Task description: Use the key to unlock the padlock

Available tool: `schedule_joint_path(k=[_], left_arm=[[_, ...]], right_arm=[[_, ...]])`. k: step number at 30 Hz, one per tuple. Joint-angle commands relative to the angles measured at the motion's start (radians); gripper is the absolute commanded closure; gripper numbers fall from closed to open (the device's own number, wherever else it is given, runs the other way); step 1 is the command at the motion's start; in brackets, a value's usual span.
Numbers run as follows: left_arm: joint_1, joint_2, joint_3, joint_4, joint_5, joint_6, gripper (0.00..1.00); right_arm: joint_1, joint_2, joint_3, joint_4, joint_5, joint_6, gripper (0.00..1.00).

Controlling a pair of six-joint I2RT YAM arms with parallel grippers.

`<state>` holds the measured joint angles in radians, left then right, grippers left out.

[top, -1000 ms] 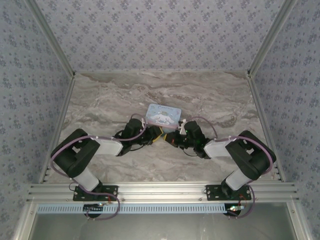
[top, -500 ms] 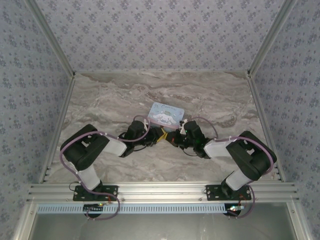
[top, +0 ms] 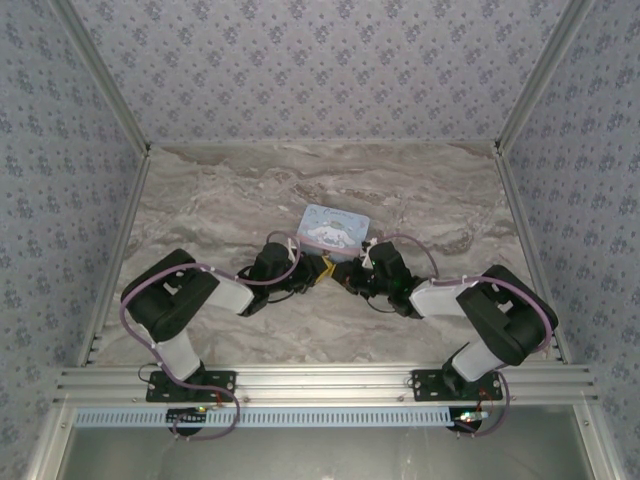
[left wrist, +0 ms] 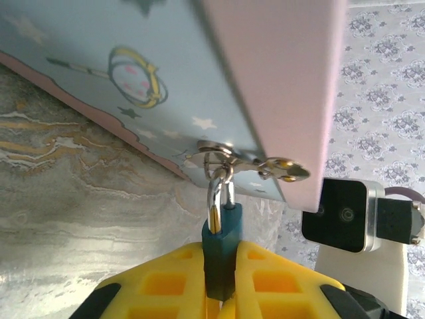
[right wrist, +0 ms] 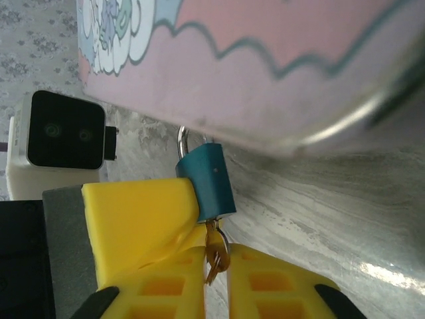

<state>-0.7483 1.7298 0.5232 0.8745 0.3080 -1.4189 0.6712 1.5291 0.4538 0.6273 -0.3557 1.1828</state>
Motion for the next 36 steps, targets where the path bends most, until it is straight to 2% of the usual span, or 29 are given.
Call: schedule_joint_path(k=[1,6,9,14,19,25,29,31,36], left_arm=[[-0.008,-0.021,-0.004,-0.023,-0.025,0.018,0.98],[-0.009,-0.024,-0.002,-0.027,-0.026,0.021,0.99],[-0.009,-0.026,-0.001,-0.032,-0.027,0.023,1.00],[-0.009,-0.031,0.002,-0.037,-0.026,0.023,1.00],[-0.009,-0.037,0.006,-0.042,-0.025,0.024,1.00],[-0.009,-0.046,0.012,-0.061,-0.024,0.028,1.00],[-0.009,-0.051,0.023,-0.073,-0.013,0.031,1.00],[-0.010,-0.053,0.030,-0.079,-0.009,0.031,1.00],[-0.011,-0.052,0.047,-0.090,-0.007,0.028,1.00]], right_arm=[[0.006,-0.036,-0.005,0.018,-0.002,-0.025,0.74],[0.007,-0.066,-0.013,-0.076,0.025,-0.099,0.68],[0.010,-0.137,-0.008,-0.224,0.089,-0.186,0.61],[0.012,-0.285,0.025,-0.504,0.219,-0.409,0.49],[0.028,-0.431,0.046,-0.635,0.336,-0.615,0.40],[0.117,-0.539,0.081,-0.675,0.471,-0.860,0.20],[0.211,-0.592,0.073,-0.650,0.636,-1.025,0.06],[0.264,-0.606,0.057,-0.615,0.716,-1.122,0.04],[0.369,-0.579,-0.007,-0.493,0.859,-1.403,0.06]])
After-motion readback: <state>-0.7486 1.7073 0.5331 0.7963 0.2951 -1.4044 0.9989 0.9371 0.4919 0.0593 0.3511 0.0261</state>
